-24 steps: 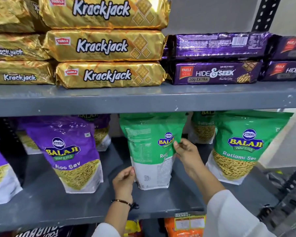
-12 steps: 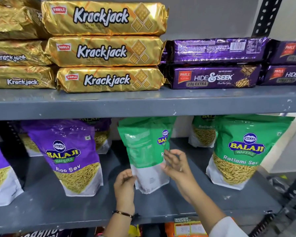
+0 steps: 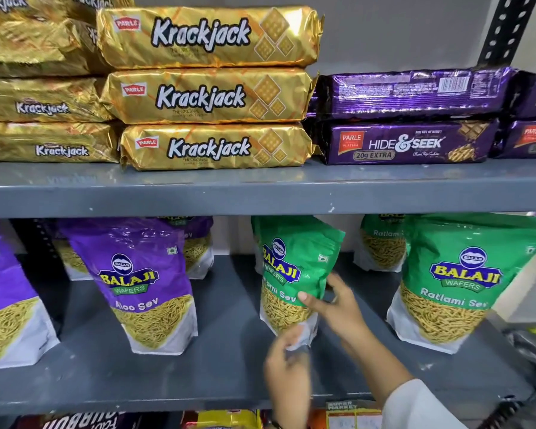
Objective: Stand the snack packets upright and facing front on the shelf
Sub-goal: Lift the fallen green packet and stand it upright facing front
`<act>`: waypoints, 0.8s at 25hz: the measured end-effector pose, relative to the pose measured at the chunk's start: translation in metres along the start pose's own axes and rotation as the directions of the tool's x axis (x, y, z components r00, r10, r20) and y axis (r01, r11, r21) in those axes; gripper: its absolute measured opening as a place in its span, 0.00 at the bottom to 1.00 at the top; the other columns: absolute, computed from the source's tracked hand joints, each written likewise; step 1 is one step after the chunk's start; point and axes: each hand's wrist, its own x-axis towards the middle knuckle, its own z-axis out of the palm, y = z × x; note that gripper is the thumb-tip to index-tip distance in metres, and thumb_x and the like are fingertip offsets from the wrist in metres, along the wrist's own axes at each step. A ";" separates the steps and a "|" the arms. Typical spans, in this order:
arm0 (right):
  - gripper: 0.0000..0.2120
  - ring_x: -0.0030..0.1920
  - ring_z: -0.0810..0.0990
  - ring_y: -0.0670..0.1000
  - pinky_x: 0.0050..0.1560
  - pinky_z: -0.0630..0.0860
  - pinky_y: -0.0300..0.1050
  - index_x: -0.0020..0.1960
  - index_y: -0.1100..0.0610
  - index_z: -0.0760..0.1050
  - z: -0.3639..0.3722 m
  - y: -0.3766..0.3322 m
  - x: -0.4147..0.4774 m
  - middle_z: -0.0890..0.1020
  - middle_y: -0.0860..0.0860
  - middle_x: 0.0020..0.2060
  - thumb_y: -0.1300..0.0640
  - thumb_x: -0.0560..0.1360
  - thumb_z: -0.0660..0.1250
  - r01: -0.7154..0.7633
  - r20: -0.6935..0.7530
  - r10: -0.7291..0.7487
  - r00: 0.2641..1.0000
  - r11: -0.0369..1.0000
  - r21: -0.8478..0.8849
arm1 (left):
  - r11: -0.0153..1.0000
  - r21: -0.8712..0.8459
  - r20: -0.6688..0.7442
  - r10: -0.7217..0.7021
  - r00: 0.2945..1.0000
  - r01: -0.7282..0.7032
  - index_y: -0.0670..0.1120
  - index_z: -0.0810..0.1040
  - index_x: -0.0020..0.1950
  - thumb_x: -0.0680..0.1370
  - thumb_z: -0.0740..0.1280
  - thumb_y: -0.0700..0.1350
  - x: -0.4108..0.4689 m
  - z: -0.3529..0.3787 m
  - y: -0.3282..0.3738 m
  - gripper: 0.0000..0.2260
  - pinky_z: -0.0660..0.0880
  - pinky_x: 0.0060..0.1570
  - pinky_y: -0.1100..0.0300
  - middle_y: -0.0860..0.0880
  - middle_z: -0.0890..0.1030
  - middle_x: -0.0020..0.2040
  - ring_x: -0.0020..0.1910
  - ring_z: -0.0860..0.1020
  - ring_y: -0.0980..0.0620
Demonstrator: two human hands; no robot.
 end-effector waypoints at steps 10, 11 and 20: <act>0.41 0.51 0.83 0.49 0.55 0.79 0.45 0.60 0.58 0.72 -0.018 0.017 0.030 0.86 0.48 0.48 0.43 0.52 0.80 -0.237 0.206 0.169 0.964 0.895 0.379 | 0.974 -0.189 0.078 -0.113 0.991 0.126 0.43 0.70 0.64 0.65 0.54 0.20 0.059 -0.043 0.027 0.32 0.73 0.45 0.61 0.45 0.77 0.60 0.60 0.74 0.46; 0.37 0.51 0.83 0.48 0.56 0.79 0.45 0.60 0.57 0.73 -0.015 0.017 0.025 0.86 0.48 0.48 0.45 0.56 0.79 -0.219 0.179 0.163 0.970 0.904 0.368 | 0.974 -0.190 0.081 -0.112 0.990 0.126 0.45 0.70 0.62 0.65 0.54 0.19 0.057 -0.044 0.026 0.32 0.73 0.46 0.61 0.45 0.76 0.61 0.61 0.74 0.46; 0.14 0.27 0.77 0.39 0.33 0.73 0.27 0.39 0.57 0.74 -0.019 -0.025 -0.036 0.81 0.43 0.24 0.74 0.71 0.59 0.090 -0.497 0.097 0.862 0.936 0.339 | 0.999 0.026 -0.223 -0.021 0.975 0.027 0.52 0.73 0.46 0.67 0.59 0.24 0.026 -0.056 0.038 0.22 0.70 0.43 0.64 0.47 0.76 0.48 0.51 0.75 0.45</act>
